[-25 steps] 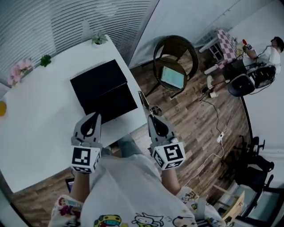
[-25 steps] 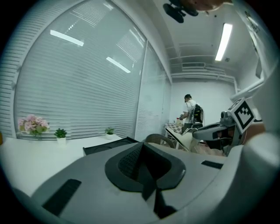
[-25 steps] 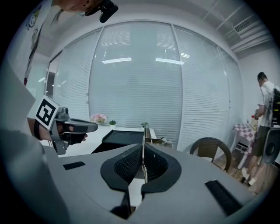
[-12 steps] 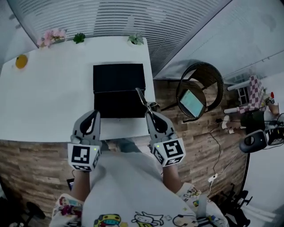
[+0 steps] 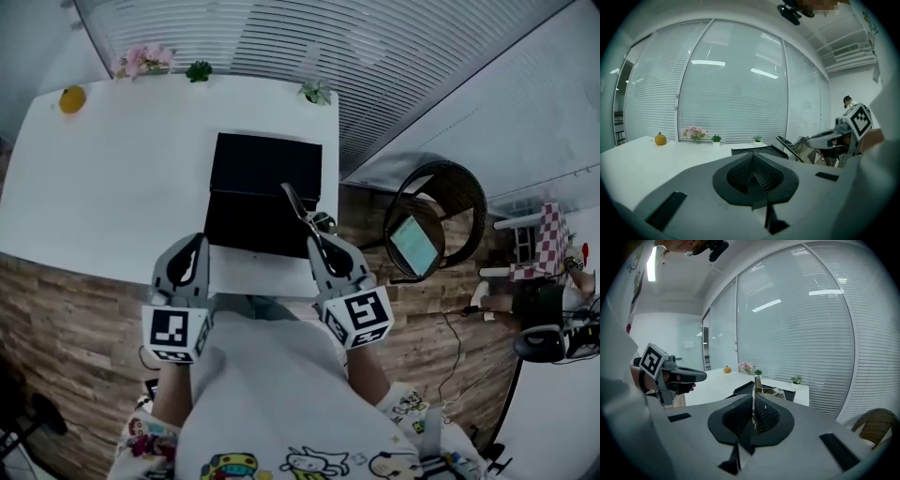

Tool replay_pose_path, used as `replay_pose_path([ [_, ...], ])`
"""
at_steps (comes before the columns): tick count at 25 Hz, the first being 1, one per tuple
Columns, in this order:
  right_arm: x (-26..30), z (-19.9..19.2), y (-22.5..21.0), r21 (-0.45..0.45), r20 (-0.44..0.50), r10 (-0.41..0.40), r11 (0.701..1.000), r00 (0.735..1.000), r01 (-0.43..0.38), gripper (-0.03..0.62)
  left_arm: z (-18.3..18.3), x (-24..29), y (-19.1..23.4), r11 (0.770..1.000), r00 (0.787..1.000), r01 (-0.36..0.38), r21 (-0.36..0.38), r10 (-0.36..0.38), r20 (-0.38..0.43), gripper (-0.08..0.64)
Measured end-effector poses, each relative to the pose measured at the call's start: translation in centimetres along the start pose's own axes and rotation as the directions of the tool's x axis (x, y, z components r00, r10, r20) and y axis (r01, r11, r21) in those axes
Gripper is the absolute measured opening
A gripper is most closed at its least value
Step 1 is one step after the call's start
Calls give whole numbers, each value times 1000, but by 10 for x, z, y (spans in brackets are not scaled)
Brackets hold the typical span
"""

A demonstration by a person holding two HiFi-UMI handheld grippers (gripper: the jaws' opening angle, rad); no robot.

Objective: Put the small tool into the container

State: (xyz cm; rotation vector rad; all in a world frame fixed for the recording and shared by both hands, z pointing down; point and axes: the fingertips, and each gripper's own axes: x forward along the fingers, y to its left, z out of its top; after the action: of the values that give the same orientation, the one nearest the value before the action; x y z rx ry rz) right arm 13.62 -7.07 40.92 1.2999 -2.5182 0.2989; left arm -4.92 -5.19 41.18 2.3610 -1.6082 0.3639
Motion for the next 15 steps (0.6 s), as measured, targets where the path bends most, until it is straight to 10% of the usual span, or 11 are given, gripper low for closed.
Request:
replay_pose_path([
  [15, 30, 13, -3, 21, -5, 7, 1000, 1000, -7, 3, 24, 27, 15, 1000, 998, 18, 21, -20, 63, 5],
])
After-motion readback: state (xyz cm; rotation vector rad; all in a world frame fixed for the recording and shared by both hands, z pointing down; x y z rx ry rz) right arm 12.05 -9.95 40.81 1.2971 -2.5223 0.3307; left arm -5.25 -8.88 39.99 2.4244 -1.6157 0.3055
